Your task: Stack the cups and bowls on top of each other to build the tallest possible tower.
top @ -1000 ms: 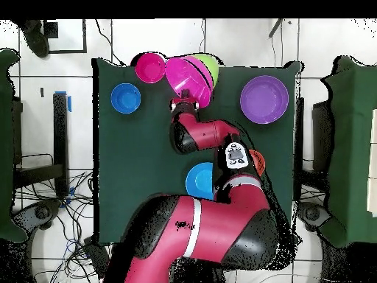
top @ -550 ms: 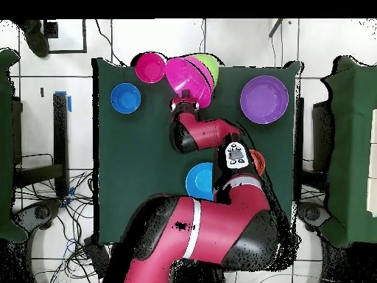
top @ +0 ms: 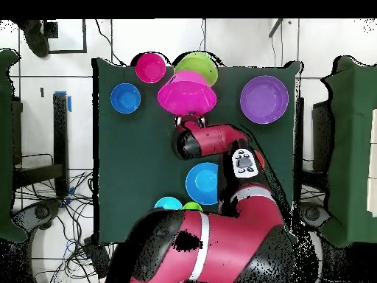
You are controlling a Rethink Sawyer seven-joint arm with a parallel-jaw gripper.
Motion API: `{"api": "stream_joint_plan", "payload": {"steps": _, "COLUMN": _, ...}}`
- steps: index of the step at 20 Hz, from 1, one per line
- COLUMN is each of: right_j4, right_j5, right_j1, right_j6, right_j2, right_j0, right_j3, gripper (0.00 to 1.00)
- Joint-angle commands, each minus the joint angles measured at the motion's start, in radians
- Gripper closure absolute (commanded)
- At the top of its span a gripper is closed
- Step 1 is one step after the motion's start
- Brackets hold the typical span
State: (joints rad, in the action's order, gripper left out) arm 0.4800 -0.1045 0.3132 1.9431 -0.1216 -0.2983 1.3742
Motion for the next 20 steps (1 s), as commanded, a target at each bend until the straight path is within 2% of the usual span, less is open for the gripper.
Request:
{"api": "stream_joint_plan", "payload": {"steps": 1, "right_j4": 0.017, "right_j5": -0.216, "right_j1": 0.057, "right_j6": -0.09, "right_j2": -0.119, "right_j0": -0.04, "right_j3": 0.154, "gripper": 1.0}}
{"api": "stream_joint_plan", "payload": {"steps": 5, "right_j4": 0.023, "right_j5": -0.243, "right_j1": 0.073, "right_j6": -0.1, "right_j2": -0.142, "right_j0": -0.057, "right_j3": 0.162, "gripper": 1.0}}
{"api": "stream_joint_plan", "payload": {"steps": 20, "right_j4": 0.052, "right_j5": -0.242, "right_j1": 0.047, "right_j6": -0.119, "right_j2": -0.169, "right_j0": -0.083, "right_j3": 0.137, "gripper": 1.0}}
